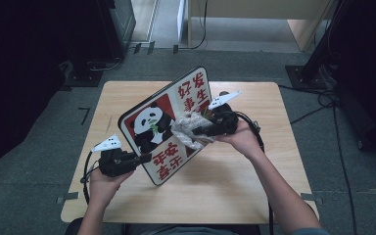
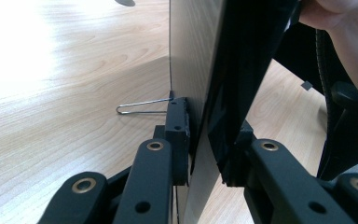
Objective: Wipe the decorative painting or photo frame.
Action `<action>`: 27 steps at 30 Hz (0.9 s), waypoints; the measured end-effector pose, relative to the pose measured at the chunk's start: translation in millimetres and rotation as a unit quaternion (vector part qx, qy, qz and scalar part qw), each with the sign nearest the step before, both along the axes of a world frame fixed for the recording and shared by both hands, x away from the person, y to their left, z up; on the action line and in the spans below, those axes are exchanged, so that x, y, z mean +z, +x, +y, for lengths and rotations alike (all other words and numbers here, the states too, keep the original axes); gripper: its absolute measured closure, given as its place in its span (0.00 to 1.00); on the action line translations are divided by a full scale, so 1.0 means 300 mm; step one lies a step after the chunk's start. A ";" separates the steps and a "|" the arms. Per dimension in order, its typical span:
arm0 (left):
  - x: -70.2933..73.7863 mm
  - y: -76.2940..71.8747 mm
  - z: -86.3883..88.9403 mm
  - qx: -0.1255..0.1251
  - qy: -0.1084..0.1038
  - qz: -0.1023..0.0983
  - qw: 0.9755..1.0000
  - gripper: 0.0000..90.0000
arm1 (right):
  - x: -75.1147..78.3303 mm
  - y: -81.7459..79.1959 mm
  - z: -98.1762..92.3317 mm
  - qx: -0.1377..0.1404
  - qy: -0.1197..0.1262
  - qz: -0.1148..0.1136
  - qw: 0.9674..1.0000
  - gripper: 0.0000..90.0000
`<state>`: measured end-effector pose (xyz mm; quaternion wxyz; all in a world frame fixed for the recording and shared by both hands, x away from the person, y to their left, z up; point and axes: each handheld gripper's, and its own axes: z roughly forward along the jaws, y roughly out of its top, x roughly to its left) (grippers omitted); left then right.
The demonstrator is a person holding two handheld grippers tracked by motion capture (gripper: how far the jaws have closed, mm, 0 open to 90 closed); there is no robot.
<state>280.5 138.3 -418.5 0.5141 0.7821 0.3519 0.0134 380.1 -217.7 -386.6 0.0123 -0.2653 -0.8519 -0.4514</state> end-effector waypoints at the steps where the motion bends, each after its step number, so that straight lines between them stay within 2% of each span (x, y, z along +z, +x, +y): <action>1: 0.000 0.001 0.000 0.000 0.000 0.000 1.000 0.85 | -0.004 0.000 0.000 0.000 0.000 0.000 1.000 0.71; 22: 0.003 0.017 -0.002 -0.007 -0.005 -0.001 1.000 0.84 | -0.077 -0.015 -0.010 -0.006 -0.011 0.019 1.000 0.71; 27: 0.004 0.021 -0.002 -0.010 -0.005 0.000 1.000 0.84 | -0.100 -0.020 -0.014 -0.007 -0.006 0.023 1.000 0.71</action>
